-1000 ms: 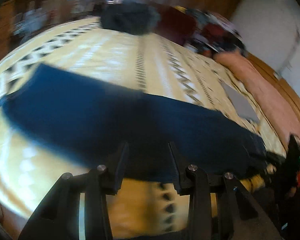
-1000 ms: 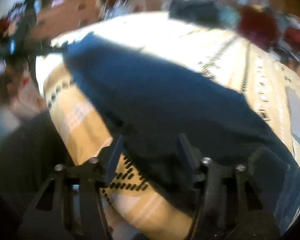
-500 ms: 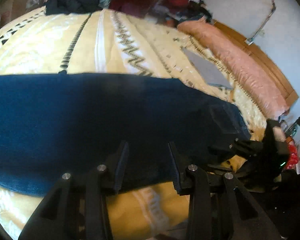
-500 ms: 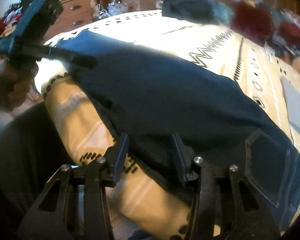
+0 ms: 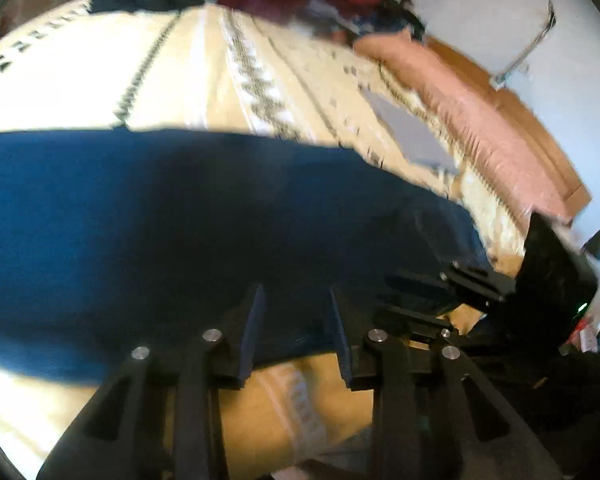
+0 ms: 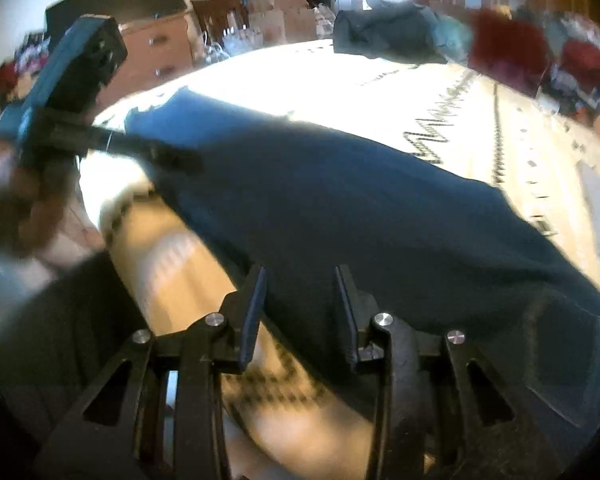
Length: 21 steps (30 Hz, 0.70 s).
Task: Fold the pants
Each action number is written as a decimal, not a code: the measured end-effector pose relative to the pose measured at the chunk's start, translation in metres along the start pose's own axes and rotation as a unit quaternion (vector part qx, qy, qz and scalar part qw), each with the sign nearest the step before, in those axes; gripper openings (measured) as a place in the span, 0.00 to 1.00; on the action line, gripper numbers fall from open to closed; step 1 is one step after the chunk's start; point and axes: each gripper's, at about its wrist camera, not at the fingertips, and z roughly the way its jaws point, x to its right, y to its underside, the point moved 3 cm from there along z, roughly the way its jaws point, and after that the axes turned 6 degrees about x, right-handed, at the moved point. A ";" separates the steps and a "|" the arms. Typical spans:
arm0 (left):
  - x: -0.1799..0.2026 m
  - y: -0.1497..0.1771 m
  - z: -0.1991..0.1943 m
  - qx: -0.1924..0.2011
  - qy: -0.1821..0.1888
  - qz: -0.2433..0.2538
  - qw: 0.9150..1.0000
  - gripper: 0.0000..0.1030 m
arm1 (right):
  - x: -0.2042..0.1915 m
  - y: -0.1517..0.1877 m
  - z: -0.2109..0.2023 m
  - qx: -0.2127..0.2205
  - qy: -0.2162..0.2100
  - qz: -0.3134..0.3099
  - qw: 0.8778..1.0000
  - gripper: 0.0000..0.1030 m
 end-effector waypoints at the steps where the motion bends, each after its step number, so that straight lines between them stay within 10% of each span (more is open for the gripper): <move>1: -0.006 0.004 0.008 -0.012 -0.009 -0.009 1.000 0.32 | 0.003 0.003 0.006 -0.009 -0.005 0.007 1.000 0.32; 9: -0.140 0.016 -0.075 0.072 -0.020 -0.150 0.986 0.26 | 0.062 0.043 -0.018 -0.056 0.006 0.075 0.996 0.40; 16: -0.282 0.030 -0.193 0.191 -0.121 -0.280 0.933 0.12 | 0.089 0.062 -0.045 -0.077 0.043 0.110 0.990 0.61; 21: -0.341 0.048 -0.269 0.252 -0.220 -0.351 0.875 0.34 | 0.089 0.061 -0.049 -0.091 0.064 0.106 0.988 0.61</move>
